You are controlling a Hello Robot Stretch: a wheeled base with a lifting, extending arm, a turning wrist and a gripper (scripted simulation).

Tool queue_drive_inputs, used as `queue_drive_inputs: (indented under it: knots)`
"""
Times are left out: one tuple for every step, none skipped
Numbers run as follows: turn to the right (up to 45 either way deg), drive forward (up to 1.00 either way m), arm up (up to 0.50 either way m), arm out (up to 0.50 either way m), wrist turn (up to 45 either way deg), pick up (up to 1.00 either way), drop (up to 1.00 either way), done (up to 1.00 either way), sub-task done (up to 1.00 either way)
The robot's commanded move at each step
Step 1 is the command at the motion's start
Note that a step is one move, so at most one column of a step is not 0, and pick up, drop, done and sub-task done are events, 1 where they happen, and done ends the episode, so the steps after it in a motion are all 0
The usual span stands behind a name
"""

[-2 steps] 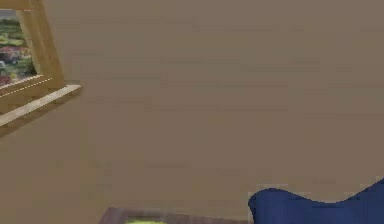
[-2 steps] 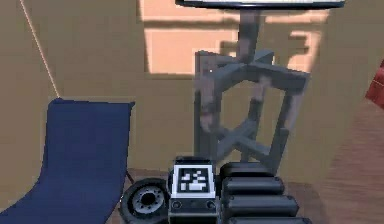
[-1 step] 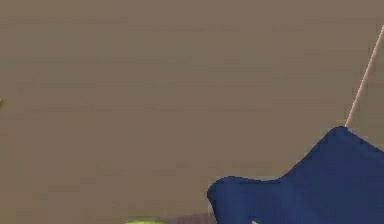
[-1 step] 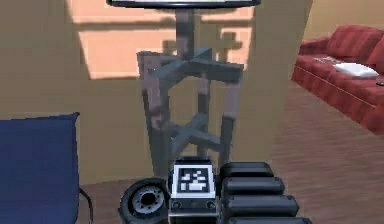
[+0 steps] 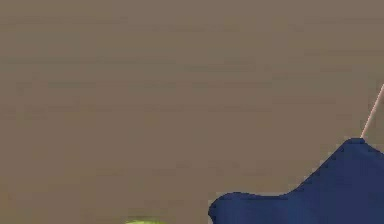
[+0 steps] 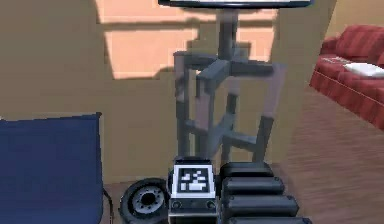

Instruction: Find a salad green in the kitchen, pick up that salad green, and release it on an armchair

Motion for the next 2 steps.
queue_drive_inputs:
  knots:
    - [-45.0,0.00,0.00,0.00,0.0,0.00,0.00,0.00,0.00]
    - [-45.0,0.00,0.00,0.00,0.0,0.00,0.00,0.00,0.00]
